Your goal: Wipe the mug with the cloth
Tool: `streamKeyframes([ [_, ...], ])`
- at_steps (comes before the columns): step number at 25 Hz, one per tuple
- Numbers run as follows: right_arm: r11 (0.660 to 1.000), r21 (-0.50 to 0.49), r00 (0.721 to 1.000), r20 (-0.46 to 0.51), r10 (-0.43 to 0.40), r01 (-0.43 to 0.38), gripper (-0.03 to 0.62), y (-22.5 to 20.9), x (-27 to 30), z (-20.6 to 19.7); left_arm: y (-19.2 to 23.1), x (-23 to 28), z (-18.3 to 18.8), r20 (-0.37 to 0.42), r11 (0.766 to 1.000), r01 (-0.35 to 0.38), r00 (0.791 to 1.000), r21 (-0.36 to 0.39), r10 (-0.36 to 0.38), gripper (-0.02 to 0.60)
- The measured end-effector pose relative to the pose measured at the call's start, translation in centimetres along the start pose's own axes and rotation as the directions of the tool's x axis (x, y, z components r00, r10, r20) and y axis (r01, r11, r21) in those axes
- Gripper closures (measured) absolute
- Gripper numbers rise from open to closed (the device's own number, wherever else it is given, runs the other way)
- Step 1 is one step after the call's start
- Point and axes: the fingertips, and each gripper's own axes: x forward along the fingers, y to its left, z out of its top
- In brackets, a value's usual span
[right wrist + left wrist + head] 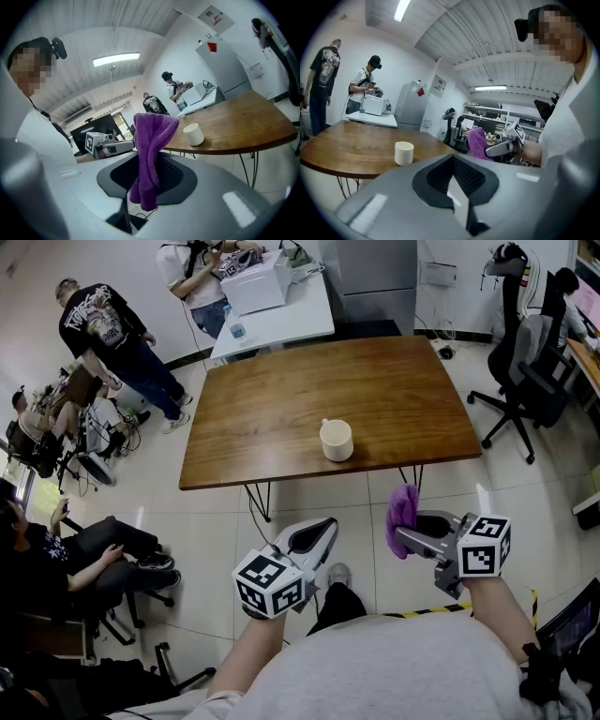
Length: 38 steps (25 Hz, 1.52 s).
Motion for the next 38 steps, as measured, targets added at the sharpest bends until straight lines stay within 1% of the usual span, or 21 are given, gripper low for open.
streamKeyframes([
  [3, 1.000, 0.016, 1.000, -0.001, -0.021, 0.021, 0.484, -3.8, 4.6, 3.2, 7.4, 1.8, 1.0, -0.044, 0.999, -0.025, 0.999, 0.021, 0.026, 0.586],
  [5, 0.999, 0.029, 0.999, 0.000, -0.036, 0.036, 0.485, -6.1, 7.4, 5.6, 12.0, 3.0, 2.3, -0.066, 1.000, -0.015, 0.998, 0.017, 0.016, 0.586],
  [9, 0.993, 0.077, 0.996, 0.014, -0.091, 0.090, 0.485, -10.3, 11.8, 10.2, 19.3, 6.3, 5.0, -0.124, 0.999, 0.046, 0.991, 0.026, -0.043, 0.586],
  [12, 0.989, 0.091, 0.992, 0.033, -0.122, 0.119, 0.485, -12.8, 13.6, 12.1, 22.1, 8.5, 5.4, -0.153, 0.994, 0.099, 0.984, 0.053, -0.090, 0.584],
  [14, 0.986, 0.094, 0.989, 0.039, -0.143, 0.139, 0.484, -14.0, 14.1, 12.5, 23.0, 9.6, 5.0, -0.168, 0.988, 0.143, 0.977, 0.059, -0.131, 0.584],
  [17, 0.980, 0.112, 0.984, 0.040, -0.171, 0.166, 0.485, -15.4, 14.1, 12.5, 24.0, 10.8, 3.7, -0.193, 0.977, 0.205, 0.962, 0.060, -0.190, 0.549],
  [20, 0.975, 0.138, 0.983, 0.030, -0.181, 0.175, 0.484, -17.2, 13.8, 12.5, 24.9, 12.2, 1.7, -0.245, 0.965, 0.250, 0.943, 0.074, -0.225, 0.493],
  [23, 0.972, 0.158, 0.985, -0.001, -0.175, 0.173, 0.484, -19.5, 14.0, 12.3, 25.6, 13.4, 0.1, -0.281, 0.957, 0.283, 0.925, 0.065, -0.255, 0.428],
  [26, 0.970, 0.169, 0.985, -0.025, -0.174, 0.175, 0.485, -22.1, 14.6, 12.6, 24.9, 14.3, -1.4, -0.306, 0.943, 0.329, 0.904, 0.055, -0.297, 0.380],
  [28, 0.970, 0.181, 0.987, -0.022, -0.161, 0.163, 0.485, -23.6, 15.3, 13.5, 24.5, 15.0, -2.7, -0.335, 0.937, 0.345, 0.890, 0.057, -0.307, 0.368],
  [29, 0.971, 0.186, 0.988, -0.017, -0.152, 0.152, 0.485, -24.3, 15.7, 14.0, 24.5, 15.4, -3.1, -0.340, 0.940, 0.336, 0.892, 0.059, -0.298, 0.362],
  [32, 0.974, 0.185, 0.992, -0.010, -0.128, 0.128, 0.485, -26.2, 17.5, 15.4, 25.1, 16.0, -3.2, -0.291, 0.962, 0.273, 0.923, 0.030, -0.253, 0.362],
  [33, 0.976, 0.182, 0.993, -0.009, -0.121, 0.121, 0.485, -26.7, 18.2, 15.8, 25.2, 16.3, -3.1, -0.276, 0.966, 0.258, 0.930, 0.023, -0.241, 0.362],
  [35, 0.978, 0.182, 0.995, -0.004, -0.103, 0.102, 0.485, -27.7, 19.5, 16.6, 25.1, 16.7, -3.3, -0.272, 0.968, 0.247, 0.935, 0.037, -0.228, 0.362],
  [38, 0.978, 0.196, 0.998, 0.002, -0.070, 0.069, 0.485, -28.2, 21.2, 17.5, 24.9, 16.9, -3.4, -0.276, 0.968, 0.250, 0.933, 0.035, -0.230, 0.359],
])
